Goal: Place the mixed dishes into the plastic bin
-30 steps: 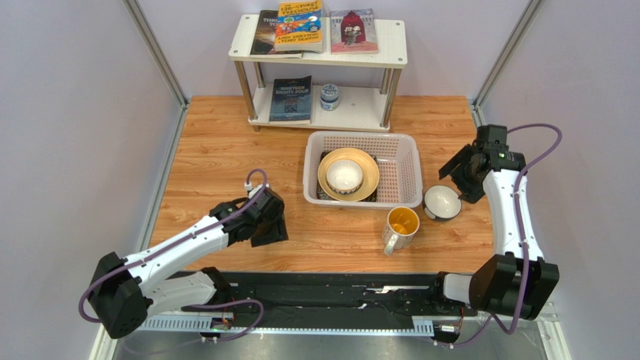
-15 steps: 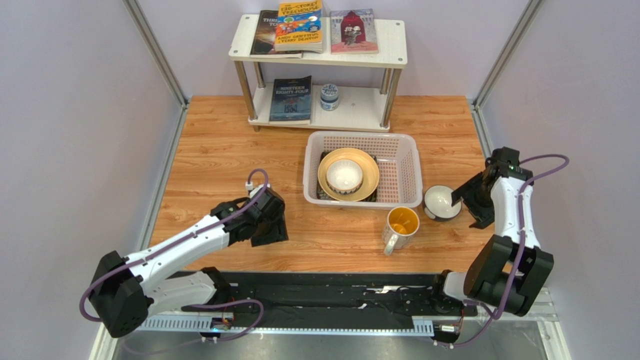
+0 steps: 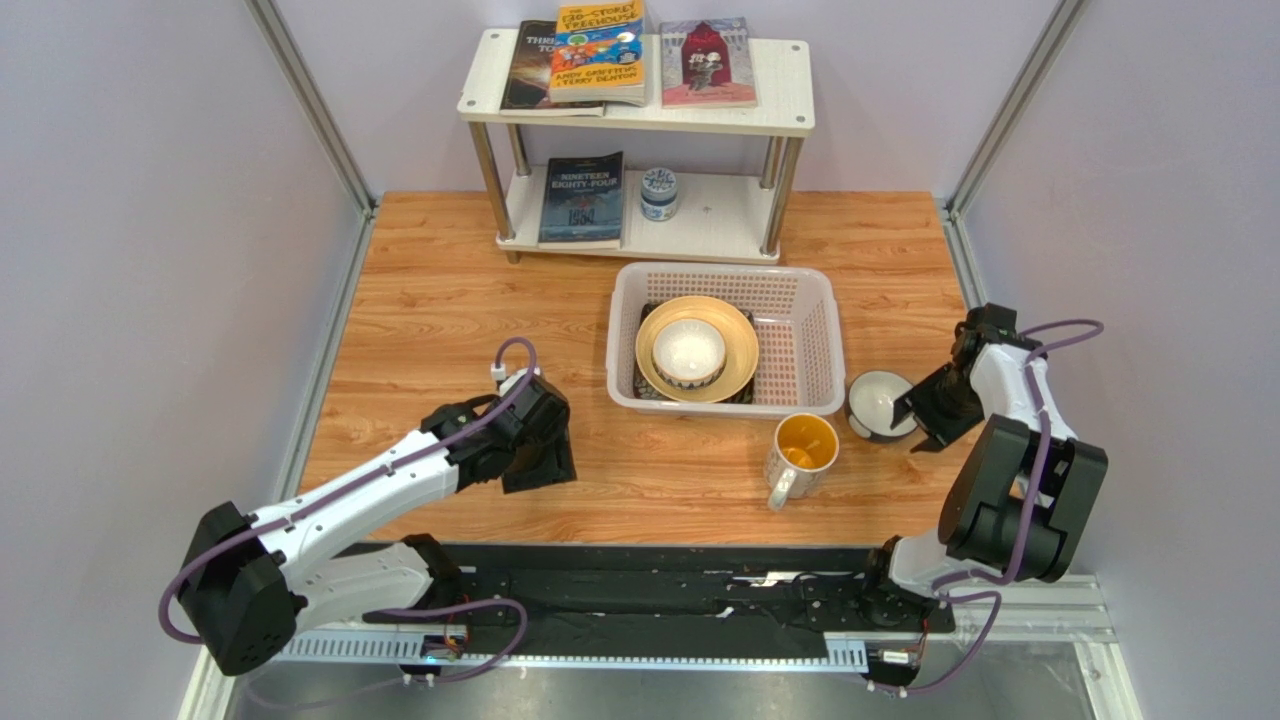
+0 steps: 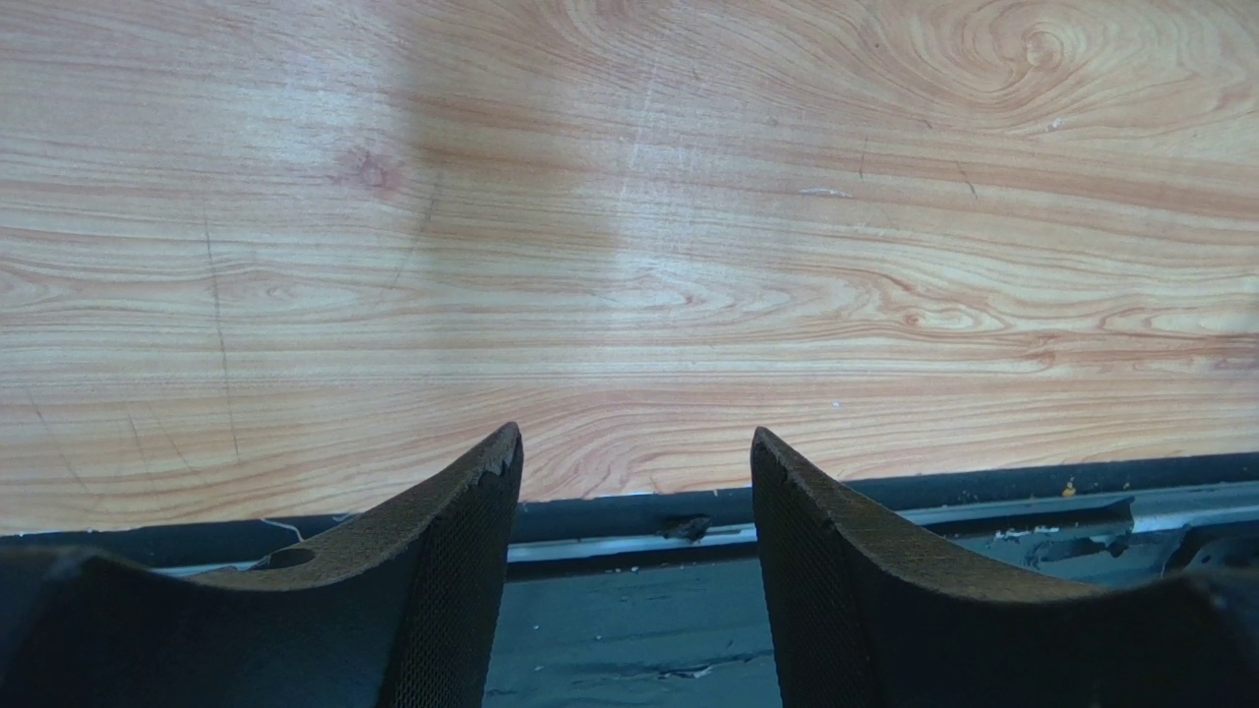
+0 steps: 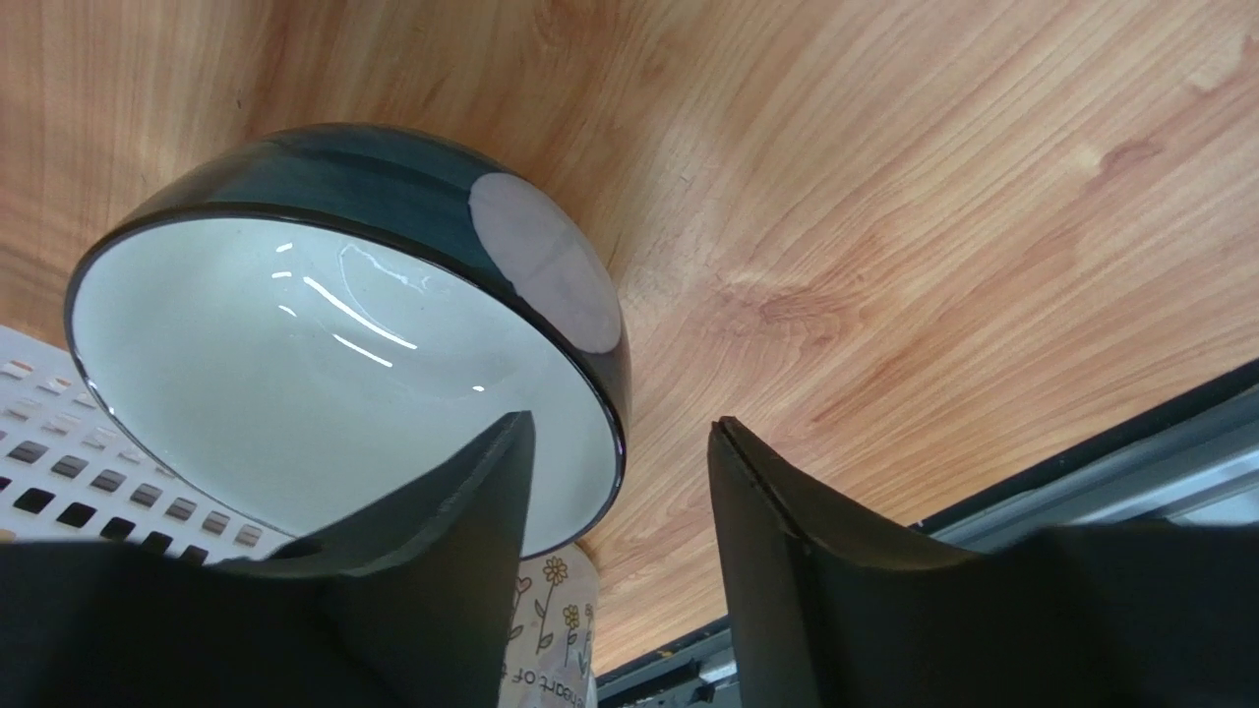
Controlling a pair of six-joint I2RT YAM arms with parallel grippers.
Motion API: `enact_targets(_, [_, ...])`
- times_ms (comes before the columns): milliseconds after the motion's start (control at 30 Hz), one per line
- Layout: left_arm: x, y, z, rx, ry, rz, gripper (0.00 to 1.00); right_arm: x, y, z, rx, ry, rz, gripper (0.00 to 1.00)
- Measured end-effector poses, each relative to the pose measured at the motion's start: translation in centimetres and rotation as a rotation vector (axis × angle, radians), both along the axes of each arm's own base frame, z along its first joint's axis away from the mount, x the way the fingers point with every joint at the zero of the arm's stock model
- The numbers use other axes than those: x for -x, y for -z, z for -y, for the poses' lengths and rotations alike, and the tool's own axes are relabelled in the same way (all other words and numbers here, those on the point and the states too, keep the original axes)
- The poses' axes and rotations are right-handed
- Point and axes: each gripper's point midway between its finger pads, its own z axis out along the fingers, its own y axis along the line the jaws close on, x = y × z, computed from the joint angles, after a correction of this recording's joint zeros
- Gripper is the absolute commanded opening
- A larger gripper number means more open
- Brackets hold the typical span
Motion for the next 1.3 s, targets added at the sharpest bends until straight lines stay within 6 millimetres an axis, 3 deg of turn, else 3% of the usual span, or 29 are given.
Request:
enact_targets(33, [0.0, 0.0, 0.0, 0.0, 0.0, 0.0, 0.63, -0.1, 0.1, 0.0, 0.0, 0.003, 0.003, 0.22])
enact_targets(267, [0.0, 0.0, 0.0, 0.002, 0.0, 0.001, 0.63, -0.2, 0.6, -0.2, -0.005, 0.007, 0.023, 0.03])
enact_targets(433, [-0.1, -0.1, 0.1, 0.005, 0.001, 0.004, 0.63, 0.5, -0.5, -0.2, 0.023, 0.006, 0.051, 0.0])
enact_targets(633, [-0.1, -0.1, 0.2, 0.007, 0.002, 0.005, 0.62, 0.9, -6.0, 0.9, 0.134, -0.003, 0.157, 0.0])
enact_targets(767, [-0.1, 0.0, 0.2, 0.006, 0.004, 0.004, 0.62, -0.9, -11.1, 1.5, 0.173, -0.029, 0.262, 0.0])
enact_targets(867, [-0.1, 0.0, 0.2, 0.006, 0.004, 0.003, 0.62, -2.4, -14.9, 0.7, 0.167, -0.063, 0.353, 0.0])
enact_targets(1000, [-0.2, 0.1, 0.3, 0.005, 0.005, 0.003, 0.62, -4.1, -17.8, -2.9, 0.146, -0.176, 0.438, 0.0])
enact_targets(1067, [-0.2, 0.2, 0.3, 0.002, 0.005, -0.001, 0.62, -5.0, -18.4, -6.4, 0.111, -0.274, 0.457, 0.0])
enact_targets(1200, [-0.2, 0.4, 0.3, -0.004, 0.006, -0.009, 0.62, -6.3, -17.3, -13.4, 0.047, -0.466, 0.418, 0.0])
enact_targets(1300, [-0.1, 0.4, 0.3, -0.004, 0.006, -0.011, 0.62, -7.3, -16.0, -16.8, 0.025, -0.547, 0.371, 0.0])
